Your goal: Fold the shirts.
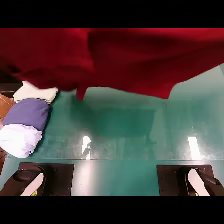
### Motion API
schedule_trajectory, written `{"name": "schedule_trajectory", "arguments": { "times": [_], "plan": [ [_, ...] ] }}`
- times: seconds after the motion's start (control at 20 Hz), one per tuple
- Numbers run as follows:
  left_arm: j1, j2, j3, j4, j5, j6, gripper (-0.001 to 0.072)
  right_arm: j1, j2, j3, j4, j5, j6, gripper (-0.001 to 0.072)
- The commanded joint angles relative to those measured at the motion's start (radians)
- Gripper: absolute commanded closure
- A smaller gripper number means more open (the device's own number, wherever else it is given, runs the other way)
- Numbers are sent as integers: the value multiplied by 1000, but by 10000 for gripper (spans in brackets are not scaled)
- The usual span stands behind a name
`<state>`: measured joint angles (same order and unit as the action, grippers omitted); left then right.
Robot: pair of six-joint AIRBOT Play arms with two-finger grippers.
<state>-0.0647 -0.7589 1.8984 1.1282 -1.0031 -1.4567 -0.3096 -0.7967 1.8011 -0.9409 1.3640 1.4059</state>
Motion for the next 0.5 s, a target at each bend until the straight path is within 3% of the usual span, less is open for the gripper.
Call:
{"name": "schedule_trajectory", "arguments": {
  "times": [0.0, 0.1, 0.2, 0.45],
  "plan": [
    [1, 8, 198, 77, 14, -85, 684, -113, -56, 327, -2, 141, 75, 695],
    [1, 7, 212, 77, 2, -86, 684, -154, -105, 441, -2, 196, 111, 696],
    [1, -14, 181, 142, -101, -104, 684, -161, -134, 449, 0, 214, 125, 696],
    [1, -143, -98, 252, -264, -143, 682, -151, -161, 85, 3, 220, 127, 696]
  ]
}}
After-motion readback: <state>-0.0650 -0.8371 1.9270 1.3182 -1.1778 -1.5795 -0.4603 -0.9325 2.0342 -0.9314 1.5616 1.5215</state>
